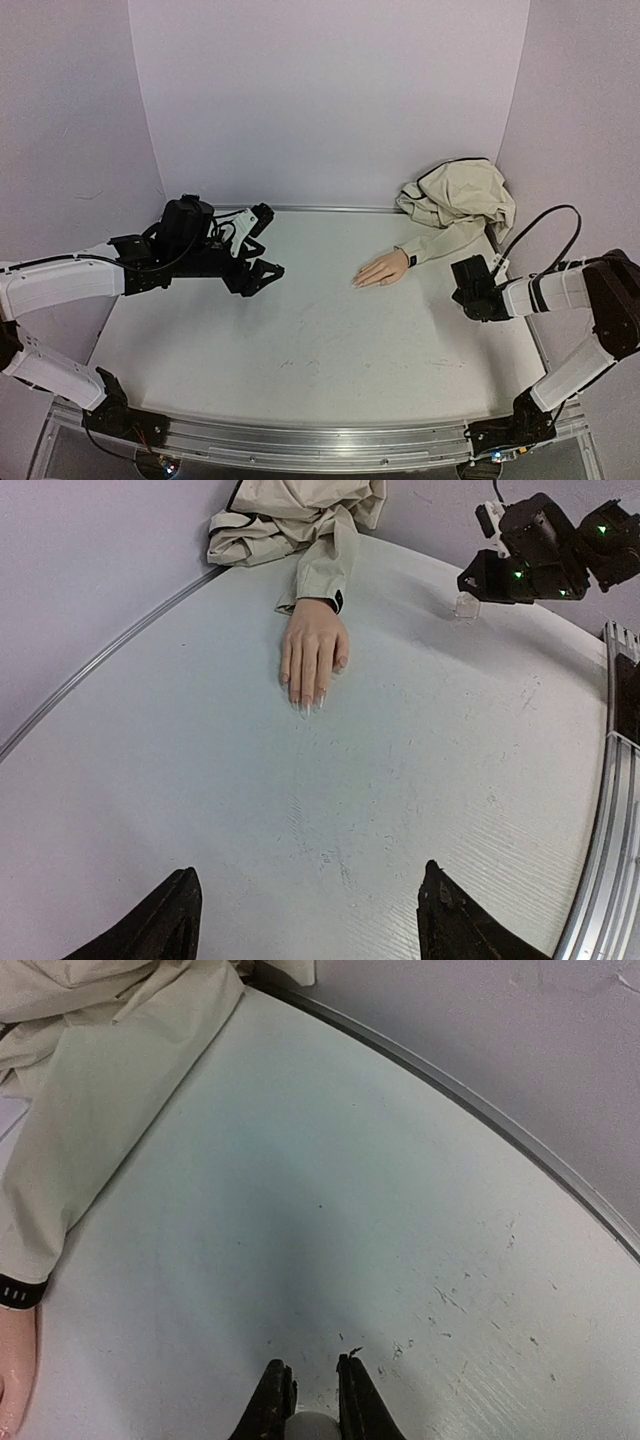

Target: Paint the nails

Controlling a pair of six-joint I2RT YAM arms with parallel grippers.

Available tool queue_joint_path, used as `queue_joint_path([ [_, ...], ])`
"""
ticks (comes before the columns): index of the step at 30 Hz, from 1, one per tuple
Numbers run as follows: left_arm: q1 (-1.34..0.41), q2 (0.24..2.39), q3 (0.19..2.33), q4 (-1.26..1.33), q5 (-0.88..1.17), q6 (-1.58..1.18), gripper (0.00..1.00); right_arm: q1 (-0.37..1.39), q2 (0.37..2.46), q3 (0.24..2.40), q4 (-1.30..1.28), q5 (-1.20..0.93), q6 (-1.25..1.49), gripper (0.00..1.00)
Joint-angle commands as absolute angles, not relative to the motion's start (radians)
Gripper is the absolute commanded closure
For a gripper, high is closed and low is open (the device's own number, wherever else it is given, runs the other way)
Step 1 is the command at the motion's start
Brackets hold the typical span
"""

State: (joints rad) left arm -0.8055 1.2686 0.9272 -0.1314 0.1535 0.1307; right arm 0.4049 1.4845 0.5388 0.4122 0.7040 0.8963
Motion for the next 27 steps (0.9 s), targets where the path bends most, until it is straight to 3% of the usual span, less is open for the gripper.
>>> queue_joint_path([
  [1,-0.801,1.232,0.96,-0.104,0.149,0.129,0.25,0.395,1.471,0.531,0.378,0.788,0.997,1.0],
  [9,-0.801,1.229,0.959,-0.104,0.156,0.131,0.25,0.392,1.495,0.549,0.362,0.784,1.019,1.0],
  [27,-0.801,1.215,0.954,-0.104,0.179,0.142,0.25,0.392,1.523,0.562,0.348,0.778,1.028,0.85],
])
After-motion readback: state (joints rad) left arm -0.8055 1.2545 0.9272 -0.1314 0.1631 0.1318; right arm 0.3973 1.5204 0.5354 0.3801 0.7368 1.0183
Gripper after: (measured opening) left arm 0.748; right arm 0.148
